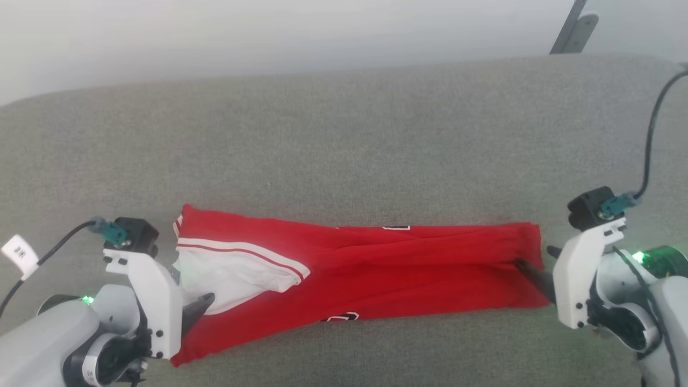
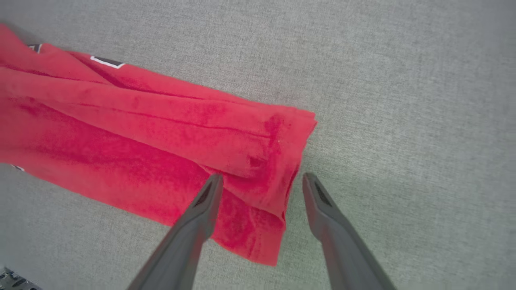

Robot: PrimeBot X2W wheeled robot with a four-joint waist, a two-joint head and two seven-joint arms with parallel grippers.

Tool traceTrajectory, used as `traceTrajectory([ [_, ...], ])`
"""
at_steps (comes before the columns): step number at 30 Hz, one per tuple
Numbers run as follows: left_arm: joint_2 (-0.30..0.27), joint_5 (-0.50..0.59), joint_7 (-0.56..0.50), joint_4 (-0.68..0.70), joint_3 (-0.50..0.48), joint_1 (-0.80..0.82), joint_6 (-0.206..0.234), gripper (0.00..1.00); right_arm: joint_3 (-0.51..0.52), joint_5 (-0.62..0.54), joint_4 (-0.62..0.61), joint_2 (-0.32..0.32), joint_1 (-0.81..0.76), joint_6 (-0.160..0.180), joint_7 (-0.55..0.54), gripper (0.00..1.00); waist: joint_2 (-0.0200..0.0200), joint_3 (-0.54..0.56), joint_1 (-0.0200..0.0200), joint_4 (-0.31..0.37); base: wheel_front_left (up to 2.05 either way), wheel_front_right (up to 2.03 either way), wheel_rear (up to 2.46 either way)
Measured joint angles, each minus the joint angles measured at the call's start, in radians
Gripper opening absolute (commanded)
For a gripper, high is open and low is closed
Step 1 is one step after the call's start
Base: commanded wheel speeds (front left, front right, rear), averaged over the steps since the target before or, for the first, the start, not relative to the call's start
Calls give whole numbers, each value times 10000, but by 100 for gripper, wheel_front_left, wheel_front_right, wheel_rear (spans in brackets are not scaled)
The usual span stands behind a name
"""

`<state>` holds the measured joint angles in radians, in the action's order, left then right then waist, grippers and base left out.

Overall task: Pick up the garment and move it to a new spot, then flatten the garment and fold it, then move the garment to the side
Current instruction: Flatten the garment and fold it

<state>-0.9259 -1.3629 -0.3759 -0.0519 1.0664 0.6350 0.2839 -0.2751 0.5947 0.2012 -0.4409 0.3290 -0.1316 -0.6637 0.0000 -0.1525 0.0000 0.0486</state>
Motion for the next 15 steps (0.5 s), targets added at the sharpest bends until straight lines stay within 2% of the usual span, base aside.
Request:
traceTrajectory([
  [6, -105, 119, 1087, 226, -182, -470, -153, 100, 418, 111, -148, -79, -235, 2, -38, 100, 0, 372, 0, -94, 0, 0, 0],
  [15, -153, 1170, 4259, 94, -606, -1423, -8, 100, 1131, -119, 234, 23, -492, 4, -178, 100, 0, 772, 0, -554, 0, 0, 0],
])
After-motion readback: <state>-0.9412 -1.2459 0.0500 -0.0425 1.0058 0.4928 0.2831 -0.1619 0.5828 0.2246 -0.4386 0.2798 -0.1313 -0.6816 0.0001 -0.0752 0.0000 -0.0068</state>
